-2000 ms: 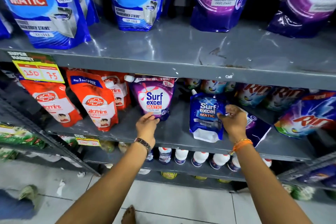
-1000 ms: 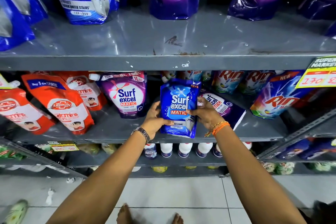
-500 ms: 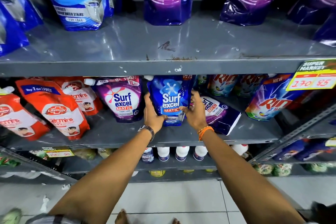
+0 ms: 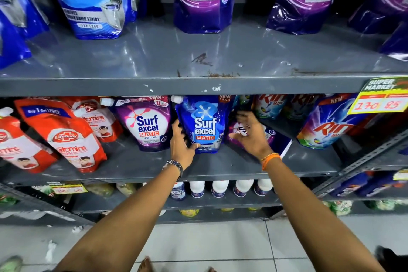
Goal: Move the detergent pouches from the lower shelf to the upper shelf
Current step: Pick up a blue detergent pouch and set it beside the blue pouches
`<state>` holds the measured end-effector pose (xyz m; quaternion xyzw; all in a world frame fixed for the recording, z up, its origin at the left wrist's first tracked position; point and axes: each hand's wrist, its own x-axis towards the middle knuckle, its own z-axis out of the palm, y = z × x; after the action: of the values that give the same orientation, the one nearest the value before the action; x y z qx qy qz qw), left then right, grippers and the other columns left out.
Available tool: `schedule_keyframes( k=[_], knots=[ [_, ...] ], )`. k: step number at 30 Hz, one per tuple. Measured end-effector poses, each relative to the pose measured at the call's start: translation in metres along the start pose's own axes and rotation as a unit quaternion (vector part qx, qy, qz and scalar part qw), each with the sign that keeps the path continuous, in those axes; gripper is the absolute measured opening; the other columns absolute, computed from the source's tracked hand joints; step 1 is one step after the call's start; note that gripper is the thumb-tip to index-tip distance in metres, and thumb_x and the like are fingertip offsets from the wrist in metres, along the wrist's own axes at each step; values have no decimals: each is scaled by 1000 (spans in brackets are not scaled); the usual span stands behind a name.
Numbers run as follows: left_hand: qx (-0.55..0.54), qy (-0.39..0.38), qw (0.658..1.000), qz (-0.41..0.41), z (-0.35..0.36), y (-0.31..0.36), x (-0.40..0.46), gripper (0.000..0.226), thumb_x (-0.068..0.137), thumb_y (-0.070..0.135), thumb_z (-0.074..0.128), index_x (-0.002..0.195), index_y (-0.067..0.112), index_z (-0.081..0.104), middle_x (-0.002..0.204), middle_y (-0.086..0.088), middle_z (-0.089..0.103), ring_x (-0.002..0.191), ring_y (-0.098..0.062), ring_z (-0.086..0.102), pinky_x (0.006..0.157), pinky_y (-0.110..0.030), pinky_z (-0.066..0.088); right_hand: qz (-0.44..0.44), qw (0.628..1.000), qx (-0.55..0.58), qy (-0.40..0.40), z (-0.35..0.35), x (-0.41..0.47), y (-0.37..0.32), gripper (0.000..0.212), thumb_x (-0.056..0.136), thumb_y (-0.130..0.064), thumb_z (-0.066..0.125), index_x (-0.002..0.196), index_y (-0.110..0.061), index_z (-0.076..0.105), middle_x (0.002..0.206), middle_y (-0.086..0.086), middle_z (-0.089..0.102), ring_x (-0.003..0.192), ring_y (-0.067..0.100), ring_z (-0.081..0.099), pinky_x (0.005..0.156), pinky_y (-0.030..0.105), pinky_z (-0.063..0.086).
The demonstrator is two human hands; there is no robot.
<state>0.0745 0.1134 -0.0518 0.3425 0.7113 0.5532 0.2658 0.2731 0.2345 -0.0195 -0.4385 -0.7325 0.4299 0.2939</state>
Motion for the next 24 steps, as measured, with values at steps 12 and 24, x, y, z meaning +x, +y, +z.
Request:
schedule_keyframes(
  k=[12, 24],
  knots=[
    [-257, 136, 922, -257, 56, 13, -56, 45, 74, -23, 65, 110, 1, 52, 89, -9, 58, 88, -22, 56, 82, -34, 55, 157, 928, -328, -88, -86, 2, 38, 70, 94, -37, 64, 152, -14, 32, 154, 19, 45, 139, 41, 45, 112, 51, 40],
    [-177, -136, 922, -317, 129, 52, -45, 27, 90, -2, 63, 96, 21, 50, 108, -4, 60, 97, -19, 57, 86, -36, 48, 261, 942, -206, -55, -86, -14, 47, 51, 100, -37, 56, 137, -2, 57, 139, 19, 59, 124, 35, 57, 85, 27, 39]
  ],
)
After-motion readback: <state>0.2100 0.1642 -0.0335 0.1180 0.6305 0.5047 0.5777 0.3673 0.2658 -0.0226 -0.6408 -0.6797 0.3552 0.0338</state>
